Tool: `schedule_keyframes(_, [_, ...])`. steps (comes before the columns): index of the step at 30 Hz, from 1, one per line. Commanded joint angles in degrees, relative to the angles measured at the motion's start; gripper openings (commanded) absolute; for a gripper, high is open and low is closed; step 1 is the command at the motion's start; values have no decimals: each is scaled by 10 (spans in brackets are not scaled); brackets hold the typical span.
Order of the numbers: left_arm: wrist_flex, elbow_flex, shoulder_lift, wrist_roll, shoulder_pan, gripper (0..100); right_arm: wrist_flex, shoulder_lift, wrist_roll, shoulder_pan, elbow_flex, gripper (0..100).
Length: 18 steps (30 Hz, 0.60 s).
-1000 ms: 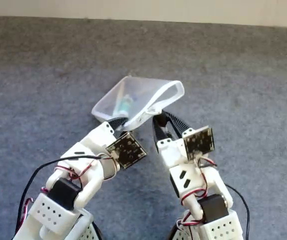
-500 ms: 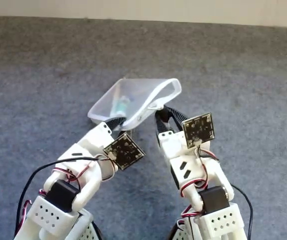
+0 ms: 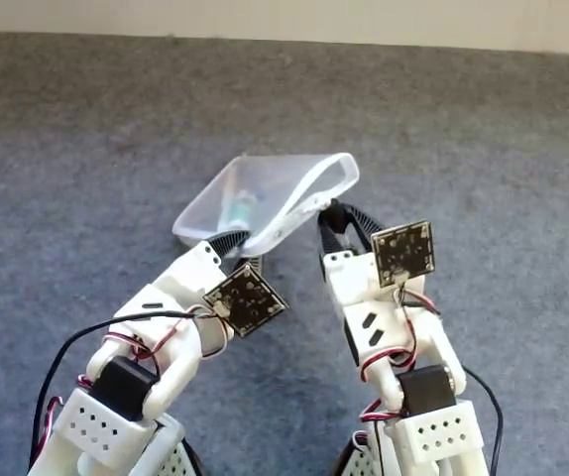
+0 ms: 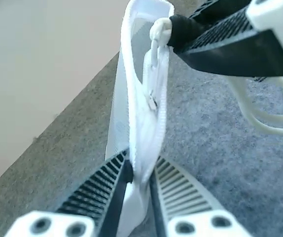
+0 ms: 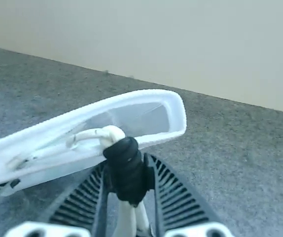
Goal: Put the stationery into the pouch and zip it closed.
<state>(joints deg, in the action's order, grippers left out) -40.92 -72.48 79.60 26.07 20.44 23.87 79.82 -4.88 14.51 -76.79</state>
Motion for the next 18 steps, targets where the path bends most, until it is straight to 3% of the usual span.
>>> schedule_keyframes(1, [-8, 9, 21, -7, -27, 4, -27, -1, 31, -65, 28, 5])
schedule_keyframes(18, [-8, 7, 21, -7, -28, 4, -27, -2, 36, -103, 37, 5])
